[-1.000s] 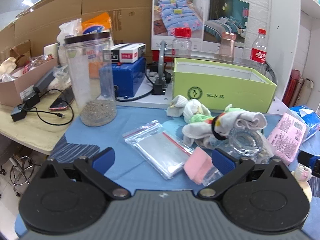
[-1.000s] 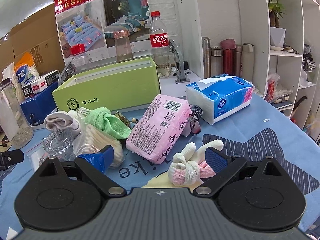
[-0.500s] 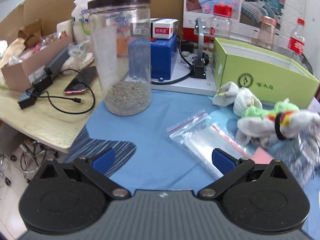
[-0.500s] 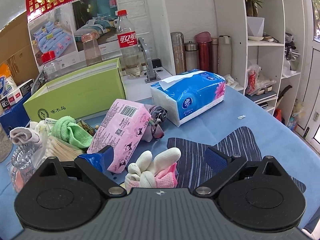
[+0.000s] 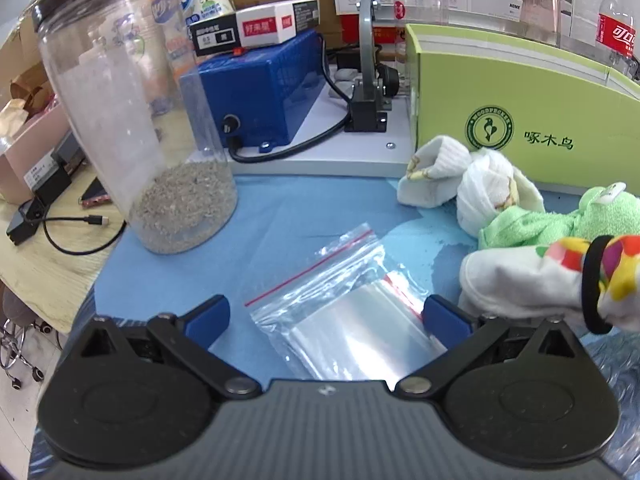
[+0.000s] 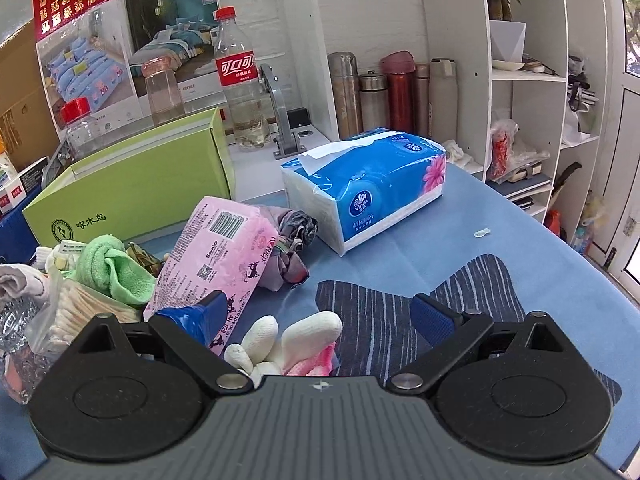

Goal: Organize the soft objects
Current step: 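Move left gripper over the clear zip bag while right gripper approaches the knotted white gloves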

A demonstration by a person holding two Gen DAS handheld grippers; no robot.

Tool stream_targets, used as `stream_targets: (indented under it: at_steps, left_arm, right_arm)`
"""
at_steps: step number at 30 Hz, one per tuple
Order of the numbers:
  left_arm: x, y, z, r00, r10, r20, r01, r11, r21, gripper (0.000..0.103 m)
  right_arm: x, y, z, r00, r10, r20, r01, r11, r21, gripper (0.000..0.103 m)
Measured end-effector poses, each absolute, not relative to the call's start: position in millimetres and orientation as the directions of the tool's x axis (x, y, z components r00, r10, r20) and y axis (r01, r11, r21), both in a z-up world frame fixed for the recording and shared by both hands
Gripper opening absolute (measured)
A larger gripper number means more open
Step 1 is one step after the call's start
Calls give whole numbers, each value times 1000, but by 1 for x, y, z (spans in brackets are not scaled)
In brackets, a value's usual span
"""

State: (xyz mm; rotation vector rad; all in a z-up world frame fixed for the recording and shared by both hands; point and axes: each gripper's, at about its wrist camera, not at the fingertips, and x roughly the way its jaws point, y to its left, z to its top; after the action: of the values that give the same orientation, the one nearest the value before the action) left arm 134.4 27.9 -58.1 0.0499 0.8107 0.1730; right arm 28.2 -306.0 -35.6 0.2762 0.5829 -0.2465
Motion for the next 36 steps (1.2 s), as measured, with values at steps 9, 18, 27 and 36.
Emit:
stream_targets:
  at_steps: [9,18,27,36]
  left_arm:
    - [93,77,-60,690,161,-705,-119,987,108,102]
    - [26,73,-43,707,35,-707,4,999,53,102]
    - [27,78,-60,685,101,-721,-18,992,122,102]
    - [20,131,-43,686,116,-719,-123,992,42,102]
  right_arm:
    - [23,-304,-35,807,-149,-571,305,934,186,86]
    - [20,-292,-32,816,-145,-560,283,945,167,86]
    - [19,-288,-32,818,-125,-562,258,952,165,86]
    - [21,-297,-37,810,-127,-573,283,940,191,86]
